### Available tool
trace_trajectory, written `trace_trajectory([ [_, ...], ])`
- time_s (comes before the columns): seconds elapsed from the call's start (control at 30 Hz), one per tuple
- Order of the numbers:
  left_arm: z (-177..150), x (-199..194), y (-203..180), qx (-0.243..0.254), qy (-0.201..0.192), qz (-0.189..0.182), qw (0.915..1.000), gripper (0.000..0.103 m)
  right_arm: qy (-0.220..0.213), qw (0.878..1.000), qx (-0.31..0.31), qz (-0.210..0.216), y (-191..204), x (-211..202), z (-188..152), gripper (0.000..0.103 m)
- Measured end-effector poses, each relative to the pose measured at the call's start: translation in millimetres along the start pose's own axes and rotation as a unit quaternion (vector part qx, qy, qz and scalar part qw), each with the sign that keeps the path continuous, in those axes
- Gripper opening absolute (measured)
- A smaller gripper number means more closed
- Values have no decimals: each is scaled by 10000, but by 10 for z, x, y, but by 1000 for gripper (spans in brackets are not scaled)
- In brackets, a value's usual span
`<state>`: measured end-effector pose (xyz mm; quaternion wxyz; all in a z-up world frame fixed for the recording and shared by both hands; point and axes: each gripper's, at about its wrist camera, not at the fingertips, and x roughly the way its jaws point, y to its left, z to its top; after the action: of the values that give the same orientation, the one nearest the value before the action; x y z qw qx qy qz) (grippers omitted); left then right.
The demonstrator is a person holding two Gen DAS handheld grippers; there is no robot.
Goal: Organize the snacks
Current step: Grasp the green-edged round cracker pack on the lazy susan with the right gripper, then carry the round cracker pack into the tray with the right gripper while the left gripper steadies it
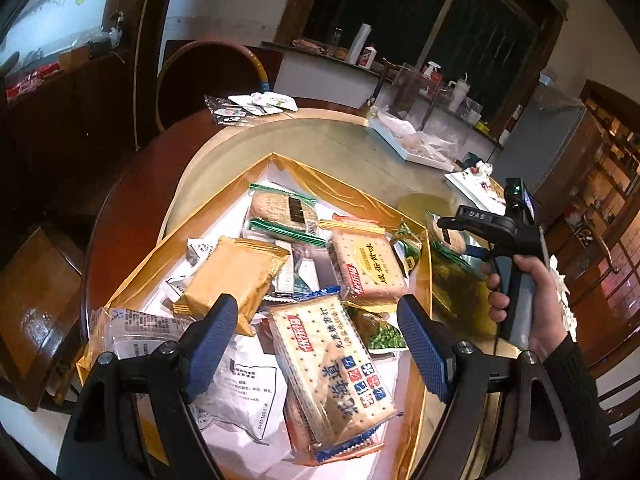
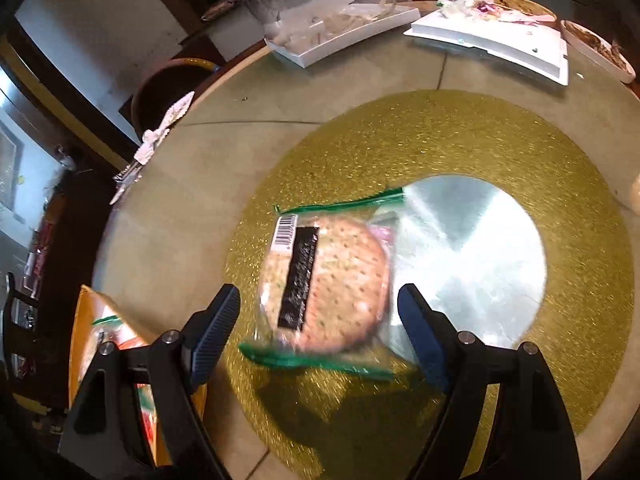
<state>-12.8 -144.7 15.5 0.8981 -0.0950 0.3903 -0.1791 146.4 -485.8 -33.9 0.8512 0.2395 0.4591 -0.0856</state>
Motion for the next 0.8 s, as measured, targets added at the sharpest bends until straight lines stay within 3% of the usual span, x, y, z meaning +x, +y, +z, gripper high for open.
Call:
trace_trajectory([
  [0.17,-2,40,24,-29,104,-1,9999,82,-102,9954,-544,-778,245,108,-70,86],
  [0.23,-20,23,20,-21,102,52,9999,82,-136,9915,-736,-1067,292,107,-129,79],
  [0.37,-63,-37,-8,-20,153,82,9998,82,-45,9920,-776,-991,204,-71,-330,76],
  [0.5,-145,-163,-86,-33,124,-78,9999,82,50,9945,-857,-603,72,-418,-821,76],
  [0.67,-305,-230,-376,157,381,-489,9980,82,121,9950,-965,235,-51,-1022,-1790,76],
  [0.8,-536,-194,-658,320,923,-1092,9892,82,112,9918,-814,982,-92,-1393,-2467,76],
])
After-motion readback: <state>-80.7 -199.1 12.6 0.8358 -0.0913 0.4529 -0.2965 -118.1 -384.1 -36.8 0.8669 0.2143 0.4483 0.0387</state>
